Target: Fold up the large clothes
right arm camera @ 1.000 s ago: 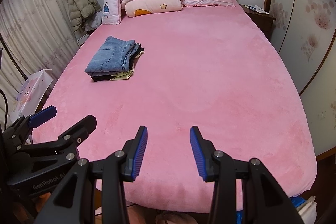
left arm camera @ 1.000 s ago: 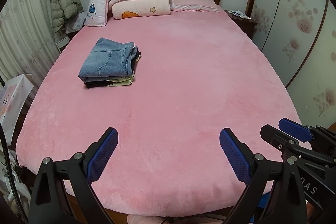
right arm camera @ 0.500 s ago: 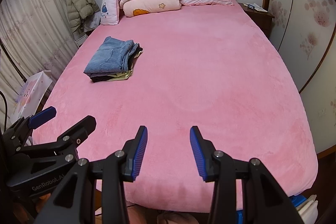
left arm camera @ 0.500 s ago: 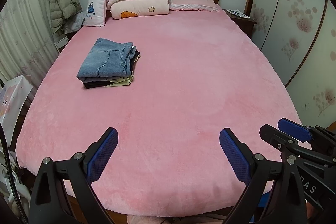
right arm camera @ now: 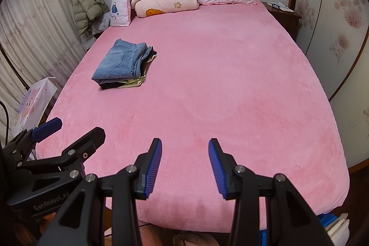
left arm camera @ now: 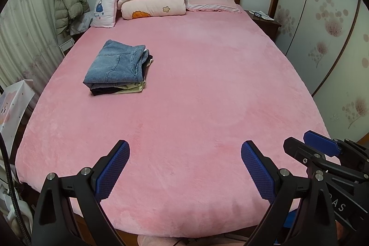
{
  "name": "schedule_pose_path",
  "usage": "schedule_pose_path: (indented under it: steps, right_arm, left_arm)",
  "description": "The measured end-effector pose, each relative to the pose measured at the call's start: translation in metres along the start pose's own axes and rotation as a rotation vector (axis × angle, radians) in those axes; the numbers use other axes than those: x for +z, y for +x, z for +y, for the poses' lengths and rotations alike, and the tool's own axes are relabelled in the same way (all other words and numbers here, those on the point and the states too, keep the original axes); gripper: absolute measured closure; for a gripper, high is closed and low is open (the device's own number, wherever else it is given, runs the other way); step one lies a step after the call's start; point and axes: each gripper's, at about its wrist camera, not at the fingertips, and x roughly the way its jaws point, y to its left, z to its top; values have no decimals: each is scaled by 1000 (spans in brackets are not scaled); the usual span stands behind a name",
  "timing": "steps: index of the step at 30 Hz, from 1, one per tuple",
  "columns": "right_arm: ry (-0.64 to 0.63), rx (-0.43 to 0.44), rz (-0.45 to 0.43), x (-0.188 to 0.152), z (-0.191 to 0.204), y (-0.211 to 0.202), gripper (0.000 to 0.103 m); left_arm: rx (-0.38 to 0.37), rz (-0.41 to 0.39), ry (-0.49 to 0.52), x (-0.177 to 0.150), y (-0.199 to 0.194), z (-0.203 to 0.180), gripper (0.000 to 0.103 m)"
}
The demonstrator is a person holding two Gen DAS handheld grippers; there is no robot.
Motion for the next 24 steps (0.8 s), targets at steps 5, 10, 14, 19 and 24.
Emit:
schedule_pose_path:
  steps: [5,10,14,19,24]
  right_arm:
    - [1,-1,2,-2,1,1,61]
    - [1,-2,5,-3,3,2,61]
    - [1,0,6,-4,4,3,61]
    - [0,1,7,-4,4,2,61]
    - [1,0,7,-3,4,2,61]
  left_arm:
    - [-2,3,-2,-1,0,1,6]
    - [0,6,-2,-2,0,0,6]
    - [-5,10,-7,-3,0,-1,6]
    - [-6,11,-7,-4,0,0,6]
    - [-7,15,-9,-7,1,0,6]
